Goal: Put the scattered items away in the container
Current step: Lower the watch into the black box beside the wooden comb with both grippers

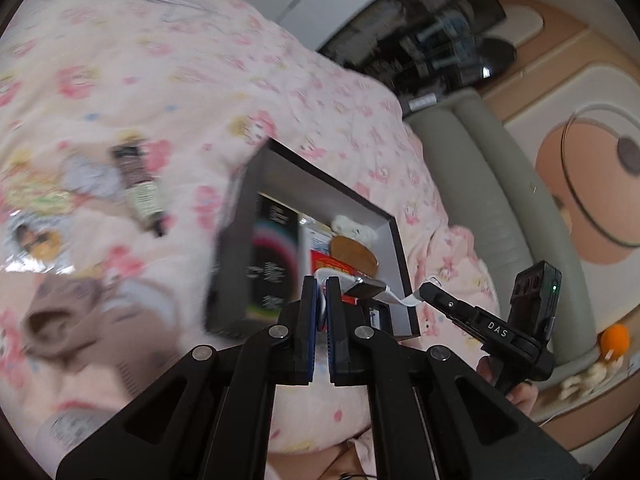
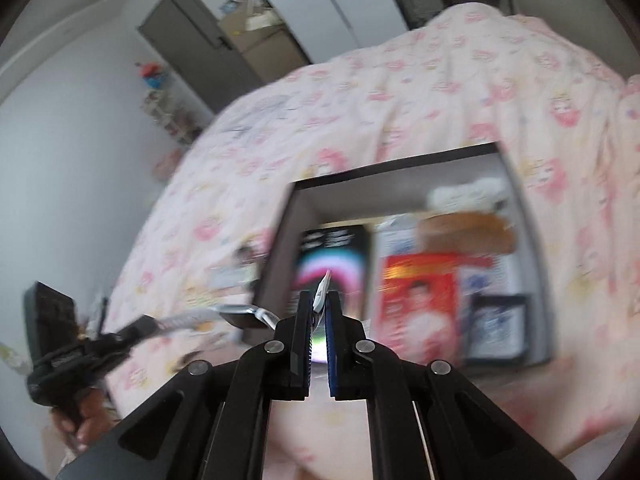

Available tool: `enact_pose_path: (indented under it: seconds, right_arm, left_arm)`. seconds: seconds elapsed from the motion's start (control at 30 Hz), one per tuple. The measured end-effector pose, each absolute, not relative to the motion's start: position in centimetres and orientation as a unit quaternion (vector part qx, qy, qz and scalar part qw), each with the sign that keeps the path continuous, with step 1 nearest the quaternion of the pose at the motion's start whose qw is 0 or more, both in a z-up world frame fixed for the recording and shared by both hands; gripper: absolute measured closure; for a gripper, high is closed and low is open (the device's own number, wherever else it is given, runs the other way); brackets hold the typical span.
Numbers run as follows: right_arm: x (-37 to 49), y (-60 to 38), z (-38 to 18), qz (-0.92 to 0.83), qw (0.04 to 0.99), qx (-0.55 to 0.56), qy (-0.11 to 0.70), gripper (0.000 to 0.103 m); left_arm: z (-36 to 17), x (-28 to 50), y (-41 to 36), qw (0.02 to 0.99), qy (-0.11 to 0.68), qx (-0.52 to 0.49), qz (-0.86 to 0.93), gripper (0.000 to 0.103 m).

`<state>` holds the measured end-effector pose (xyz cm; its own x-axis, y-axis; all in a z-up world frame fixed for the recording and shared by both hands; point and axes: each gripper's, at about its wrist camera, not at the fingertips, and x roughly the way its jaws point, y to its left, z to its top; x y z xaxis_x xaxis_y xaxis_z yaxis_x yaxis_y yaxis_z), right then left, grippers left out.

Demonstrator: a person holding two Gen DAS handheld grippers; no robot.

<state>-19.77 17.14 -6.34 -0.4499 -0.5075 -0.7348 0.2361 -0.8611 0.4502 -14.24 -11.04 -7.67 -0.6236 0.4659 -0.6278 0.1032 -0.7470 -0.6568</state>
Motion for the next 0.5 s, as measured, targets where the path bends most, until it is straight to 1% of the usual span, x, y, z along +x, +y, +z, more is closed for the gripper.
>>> enact_pose_path:
  seconds: [0.17, 0.27, 0.3, 0.33, 0.4, 0.5]
  right_arm:
    - [-23.1, 20.9, -9.9, -0.813, 0.183, 0.536, -0.132, 0.098]
    - [-24.9, 22.2, -12.0, -0.795, 0.16, 0.571, -0.124, 0.097]
    - [-25.5, 22.4, -12.5, -0.791, 0.156, 0.578, -0.124, 0.094]
    - [-26.0, 22.6, -12.9, -0.788, 0.152, 0.584, -0.125, 0.088]
    - [-27.7, 22.4, -13.6, -0.779, 0.145, 0.599, -0.121, 0.079]
    - [-29.8, 21.4, -13.4, -0.78, 0.147, 0.599, -0.102, 0.076]
  left_arm:
    - [-10.7, -20.0, -6.4, 0.117, -0.305, -0.475, 0.817, 0.101]
    - [-12.8, -22.6, -4.7, 0.092, -0.282, -0.513, 0.805, 0.101]
    - [-13.4, -23.2, -4.4, 0.082, -0.275, -0.523, 0.803, 0.101]
    - [-13.9, -23.9, -4.2, 0.072, -0.27, -0.532, 0.799, 0.101]
    - [-14.7, -25.0, -3.9, 0.06, -0.259, -0.546, 0.794, 0.101]
    - [-15.3, -27.0, -4.3, 0.027, -0.235, -0.563, 0.792, 0.1]
